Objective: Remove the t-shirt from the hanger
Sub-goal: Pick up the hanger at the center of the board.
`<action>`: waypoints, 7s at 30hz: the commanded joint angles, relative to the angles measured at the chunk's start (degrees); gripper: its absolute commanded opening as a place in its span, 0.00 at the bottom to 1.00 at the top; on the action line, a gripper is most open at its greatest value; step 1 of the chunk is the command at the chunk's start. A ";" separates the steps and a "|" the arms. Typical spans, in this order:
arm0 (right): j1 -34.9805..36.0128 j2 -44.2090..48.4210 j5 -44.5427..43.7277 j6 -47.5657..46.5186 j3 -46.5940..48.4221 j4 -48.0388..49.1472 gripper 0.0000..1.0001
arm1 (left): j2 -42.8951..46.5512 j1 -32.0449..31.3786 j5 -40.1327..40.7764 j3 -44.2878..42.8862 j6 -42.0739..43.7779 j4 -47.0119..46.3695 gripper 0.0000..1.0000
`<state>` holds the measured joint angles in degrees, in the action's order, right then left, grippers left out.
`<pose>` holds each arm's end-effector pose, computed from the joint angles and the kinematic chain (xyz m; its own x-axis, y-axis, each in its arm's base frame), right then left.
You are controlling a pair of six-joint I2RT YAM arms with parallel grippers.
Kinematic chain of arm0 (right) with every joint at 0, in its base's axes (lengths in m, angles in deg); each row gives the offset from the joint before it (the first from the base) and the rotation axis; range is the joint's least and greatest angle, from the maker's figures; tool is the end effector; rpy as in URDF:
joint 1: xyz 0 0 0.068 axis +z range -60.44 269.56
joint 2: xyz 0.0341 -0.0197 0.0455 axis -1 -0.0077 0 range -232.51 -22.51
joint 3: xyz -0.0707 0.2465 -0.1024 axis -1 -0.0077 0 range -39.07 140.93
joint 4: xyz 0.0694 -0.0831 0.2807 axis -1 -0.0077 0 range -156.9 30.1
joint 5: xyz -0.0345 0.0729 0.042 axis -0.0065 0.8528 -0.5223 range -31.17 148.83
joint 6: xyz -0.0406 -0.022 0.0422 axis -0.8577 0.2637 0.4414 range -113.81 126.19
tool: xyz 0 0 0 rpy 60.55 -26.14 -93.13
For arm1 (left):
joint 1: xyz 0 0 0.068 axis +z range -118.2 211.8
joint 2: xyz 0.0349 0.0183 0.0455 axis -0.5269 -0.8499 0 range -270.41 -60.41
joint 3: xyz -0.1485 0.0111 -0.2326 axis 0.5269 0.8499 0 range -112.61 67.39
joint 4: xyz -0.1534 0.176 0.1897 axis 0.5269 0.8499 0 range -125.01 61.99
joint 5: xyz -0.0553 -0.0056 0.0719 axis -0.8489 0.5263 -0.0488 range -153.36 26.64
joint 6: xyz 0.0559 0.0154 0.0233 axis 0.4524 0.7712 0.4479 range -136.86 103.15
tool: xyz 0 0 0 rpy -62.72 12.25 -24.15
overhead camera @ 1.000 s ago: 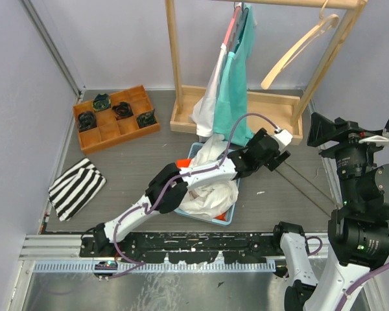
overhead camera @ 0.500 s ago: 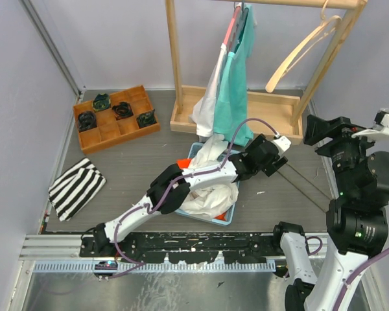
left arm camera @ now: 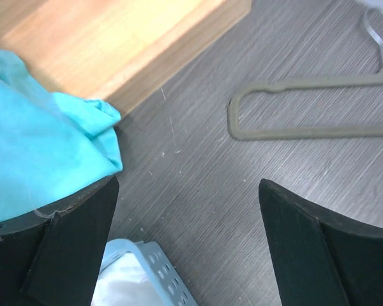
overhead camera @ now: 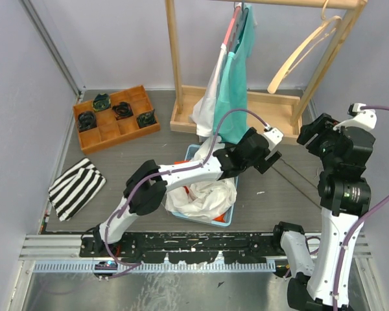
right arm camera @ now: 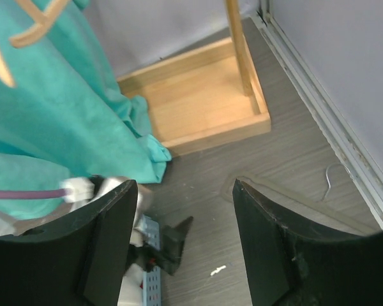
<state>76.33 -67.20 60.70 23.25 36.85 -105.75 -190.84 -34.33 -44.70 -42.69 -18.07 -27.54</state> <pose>0.1576 -0.0355 0.4708 -0.1767 0.3427 -0.9227 0.2613 0.9201 0.2917 0.2520 -0.5319 0.2182 -0.2047 0.4130 -0.8874 0.7477 0.6511 0.1305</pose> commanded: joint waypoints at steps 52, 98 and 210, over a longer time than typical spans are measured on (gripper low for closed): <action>9.19 -36.34 -13.31 4.27 -24.92 27.11 0.51 | 41.73 1.43 -0.84 34.89 -7.87 -3.95 0.98; 11.02 -50.07 -13.51 4.91 -26.26 34.21 0.35 | 44.70 3.36 -0.38 38.27 -7.90 -4.74 0.98; 52.69 -14.20 -21.94 13.76 -21.05 15.84 0.11 | 58.73 3.99 7.18 44.61 -9.67 2.56 0.98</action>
<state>126.75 -83.22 38.60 37.81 14.10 -90.71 -132.53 -30.55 -38.34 2.29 -27.62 -24.40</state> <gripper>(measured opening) 0.185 0.981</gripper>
